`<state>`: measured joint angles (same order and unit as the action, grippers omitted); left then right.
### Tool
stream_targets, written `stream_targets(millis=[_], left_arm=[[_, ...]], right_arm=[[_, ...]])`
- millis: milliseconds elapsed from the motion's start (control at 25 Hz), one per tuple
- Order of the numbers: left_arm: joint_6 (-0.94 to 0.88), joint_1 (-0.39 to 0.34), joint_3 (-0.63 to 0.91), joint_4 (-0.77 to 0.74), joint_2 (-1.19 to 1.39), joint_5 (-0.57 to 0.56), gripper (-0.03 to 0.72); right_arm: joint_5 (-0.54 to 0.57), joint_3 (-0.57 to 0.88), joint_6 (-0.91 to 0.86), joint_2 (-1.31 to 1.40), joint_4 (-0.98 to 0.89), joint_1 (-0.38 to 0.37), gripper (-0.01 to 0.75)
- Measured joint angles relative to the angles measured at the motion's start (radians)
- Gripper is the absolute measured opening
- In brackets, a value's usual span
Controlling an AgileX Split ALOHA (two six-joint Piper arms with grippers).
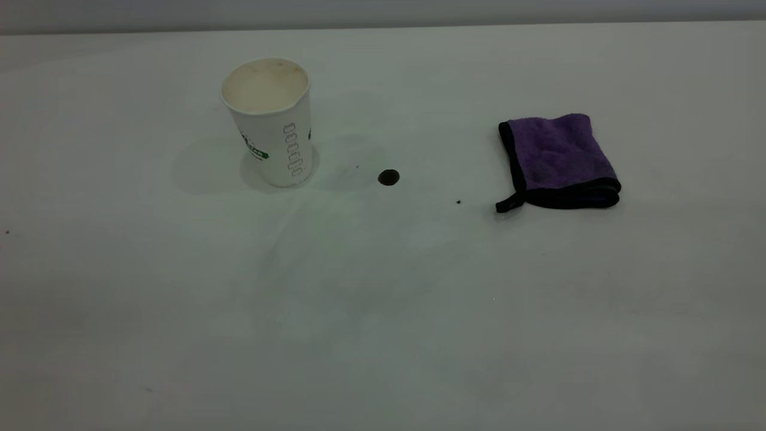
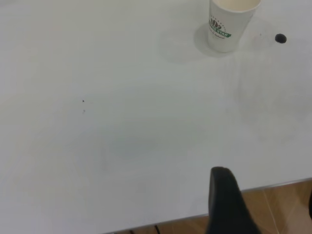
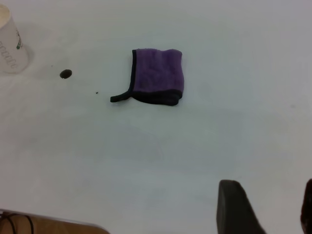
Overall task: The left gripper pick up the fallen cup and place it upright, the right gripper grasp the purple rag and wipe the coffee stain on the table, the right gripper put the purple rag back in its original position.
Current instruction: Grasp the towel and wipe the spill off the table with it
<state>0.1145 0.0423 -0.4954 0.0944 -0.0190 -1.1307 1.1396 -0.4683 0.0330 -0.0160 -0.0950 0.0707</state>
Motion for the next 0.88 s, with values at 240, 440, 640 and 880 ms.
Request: stream_targets(millis=[240, 440, 640, 880], left_arm=[[0.000, 0.000, 0.000, 0.000, 0.000, 0.000, 0.470], [0.000, 0.000, 0.000, 0.000, 0.000, 0.000, 0.470], [0.000, 0.000, 0.000, 0.000, 0.000, 0.000, 0.470], [0.000, 0.000, 0.000, 0.000, 0.000, 0.000, 0.470]], right_arm=[[-0.019, -0.004, 0.002, 0.000, -0.055, 0.000, 0.368], [-0.081, -0.055, 0.115, 0.160, -0.155, 0.000, 0.432], [-0.216, -0.106, 0.268, 0.433, -0.224, 0.000, 0.570], [-0.298, -0.167, 0.437, 0.787, -0.370, 0.000, 0.589]])
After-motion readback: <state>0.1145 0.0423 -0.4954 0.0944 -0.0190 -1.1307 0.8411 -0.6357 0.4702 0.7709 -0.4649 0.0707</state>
